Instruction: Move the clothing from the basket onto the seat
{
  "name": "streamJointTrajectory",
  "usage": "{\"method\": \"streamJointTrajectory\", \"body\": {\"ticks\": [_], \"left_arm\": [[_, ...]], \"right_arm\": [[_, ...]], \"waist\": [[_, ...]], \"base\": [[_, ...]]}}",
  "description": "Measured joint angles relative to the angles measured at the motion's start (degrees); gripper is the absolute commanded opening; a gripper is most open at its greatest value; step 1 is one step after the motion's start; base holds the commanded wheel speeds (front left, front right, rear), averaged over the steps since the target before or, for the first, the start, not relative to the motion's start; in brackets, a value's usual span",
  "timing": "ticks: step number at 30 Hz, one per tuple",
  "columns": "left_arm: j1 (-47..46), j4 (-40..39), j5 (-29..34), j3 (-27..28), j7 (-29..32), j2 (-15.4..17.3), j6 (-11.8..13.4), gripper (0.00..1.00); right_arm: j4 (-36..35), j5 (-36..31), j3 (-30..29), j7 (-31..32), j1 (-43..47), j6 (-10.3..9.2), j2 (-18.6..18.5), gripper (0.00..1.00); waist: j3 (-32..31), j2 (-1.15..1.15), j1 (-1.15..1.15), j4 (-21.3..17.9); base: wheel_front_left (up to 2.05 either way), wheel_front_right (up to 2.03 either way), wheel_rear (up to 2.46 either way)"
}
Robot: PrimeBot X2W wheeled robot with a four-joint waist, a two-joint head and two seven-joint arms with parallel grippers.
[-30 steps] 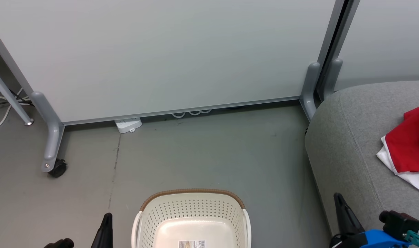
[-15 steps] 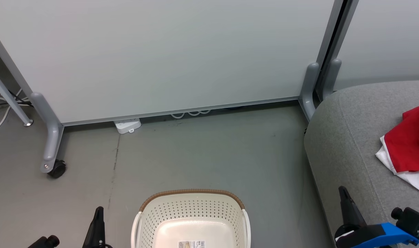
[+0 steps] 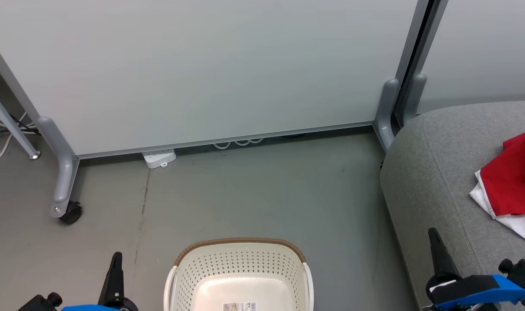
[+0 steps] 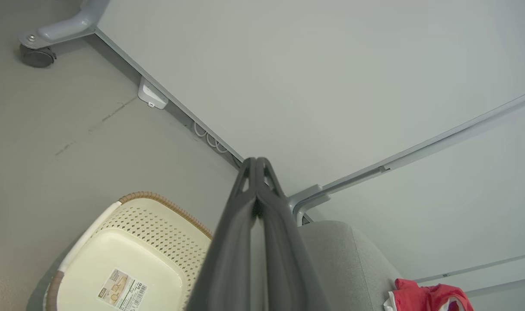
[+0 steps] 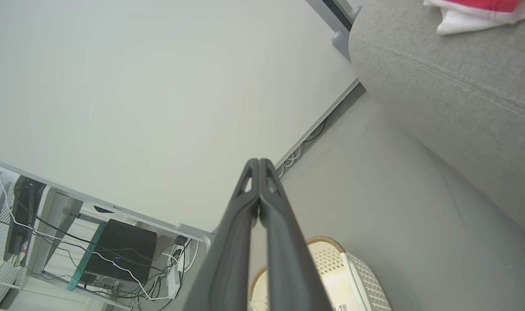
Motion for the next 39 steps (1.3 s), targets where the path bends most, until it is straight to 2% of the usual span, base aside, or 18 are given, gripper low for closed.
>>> {"method": "streamJointTrajectory", "body": {"ticks": [15,39], "left_arm": [[-0.96,-1.08,-9.37,1.63,2.60,-0.11,0.00,0.00],[-2.31,-2.36,-20.86,3.58,5.83,-0.19,0.00,0.00]], "right_arm": [[0.24,10.87,-0.66,1.32,-1.15,0.00,0.02,0.00],[0.54,23.97,-1.55,2.97,-2.83,0.00,0.03,0.00]], "waist": [[-0.11,0.00,0.00,-0.18],[-0.27,0.00,0.00,-0.43]], "base": [[0.00,0.00,0.00],[0.00,0.00,0.00]]}}
